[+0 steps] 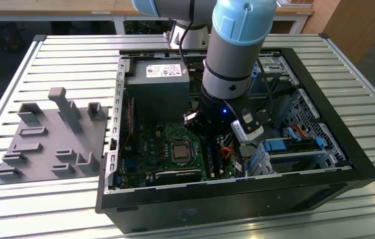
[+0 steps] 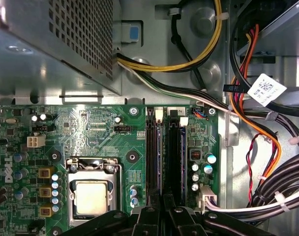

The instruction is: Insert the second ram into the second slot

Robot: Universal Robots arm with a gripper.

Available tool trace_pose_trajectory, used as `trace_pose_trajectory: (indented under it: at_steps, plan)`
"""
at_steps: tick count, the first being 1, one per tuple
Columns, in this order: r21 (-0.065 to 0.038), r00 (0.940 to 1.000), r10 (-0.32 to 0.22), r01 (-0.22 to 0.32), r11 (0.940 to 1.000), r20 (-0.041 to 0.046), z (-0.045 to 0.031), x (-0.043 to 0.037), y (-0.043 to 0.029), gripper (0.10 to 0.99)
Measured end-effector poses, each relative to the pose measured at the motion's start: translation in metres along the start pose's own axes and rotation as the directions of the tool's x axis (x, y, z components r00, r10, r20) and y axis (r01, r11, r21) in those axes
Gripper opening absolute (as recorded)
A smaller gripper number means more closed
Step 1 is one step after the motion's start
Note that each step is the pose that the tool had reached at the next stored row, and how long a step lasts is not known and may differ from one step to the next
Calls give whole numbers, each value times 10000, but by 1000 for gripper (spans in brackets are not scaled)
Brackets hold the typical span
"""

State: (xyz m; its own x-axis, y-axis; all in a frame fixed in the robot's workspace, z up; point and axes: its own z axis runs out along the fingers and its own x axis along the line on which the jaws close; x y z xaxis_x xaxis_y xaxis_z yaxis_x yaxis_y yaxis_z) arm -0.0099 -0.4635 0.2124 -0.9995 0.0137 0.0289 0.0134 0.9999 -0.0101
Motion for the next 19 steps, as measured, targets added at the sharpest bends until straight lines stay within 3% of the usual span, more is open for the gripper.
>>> trace_pose_trajectory:
  at_steps: [2,3,8,15,17,19]
  plan:
    - [2,10000,0,0,10000,1,0,0,0,145]
    - [0,10000,0,0,10000,0,1,0,0,208]
    - [-2,10000,0,0,10000,0,-11,0,0,208]
    - [-2,10000,0,0,10000,-16,-161,5,-1,208]
    - [0,10000,-1,1,10000,-21,-192,5,-2,196]
    - [-4,10000,0,0,10000,-21,-194,5,-1,106]
